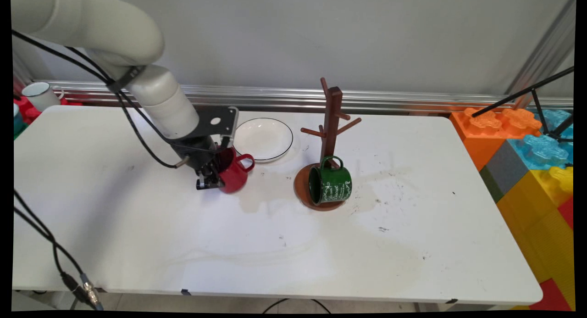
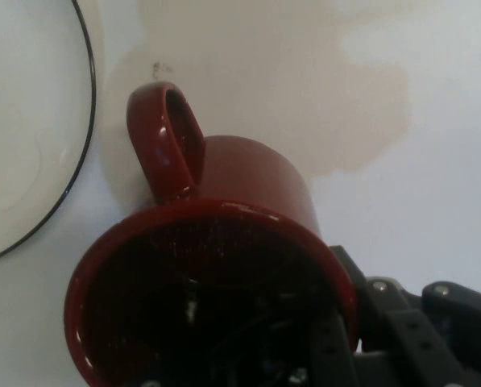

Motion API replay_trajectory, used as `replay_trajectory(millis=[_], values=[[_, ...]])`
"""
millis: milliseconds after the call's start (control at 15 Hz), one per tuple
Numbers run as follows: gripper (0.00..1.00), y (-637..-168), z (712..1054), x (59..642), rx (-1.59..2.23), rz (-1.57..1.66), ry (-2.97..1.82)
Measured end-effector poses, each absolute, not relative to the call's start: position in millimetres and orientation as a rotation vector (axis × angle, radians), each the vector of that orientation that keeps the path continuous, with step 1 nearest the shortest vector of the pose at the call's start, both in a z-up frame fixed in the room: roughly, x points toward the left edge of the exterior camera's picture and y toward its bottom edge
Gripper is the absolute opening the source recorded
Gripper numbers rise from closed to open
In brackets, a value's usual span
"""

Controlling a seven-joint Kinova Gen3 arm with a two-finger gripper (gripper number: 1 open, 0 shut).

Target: Place the picked object on the table

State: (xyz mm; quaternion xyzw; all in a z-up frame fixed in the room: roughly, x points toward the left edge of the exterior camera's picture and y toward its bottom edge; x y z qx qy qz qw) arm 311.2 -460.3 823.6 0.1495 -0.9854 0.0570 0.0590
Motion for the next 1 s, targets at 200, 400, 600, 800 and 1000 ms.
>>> replay_trajectory(millis=[200,400,600,800,1000], values=[[0.00,-466,815,307,0.469,0.164,-2.992],[0.00,-470,807,303,0.481,0.154,-2.998],[1.00,-476,804,298,0.479,0.148,-2.992],[1.00,-478,805,292,0.462,0.150,-2.974],[1.00,-478,815,290,0.428,0.157,-2.945]])
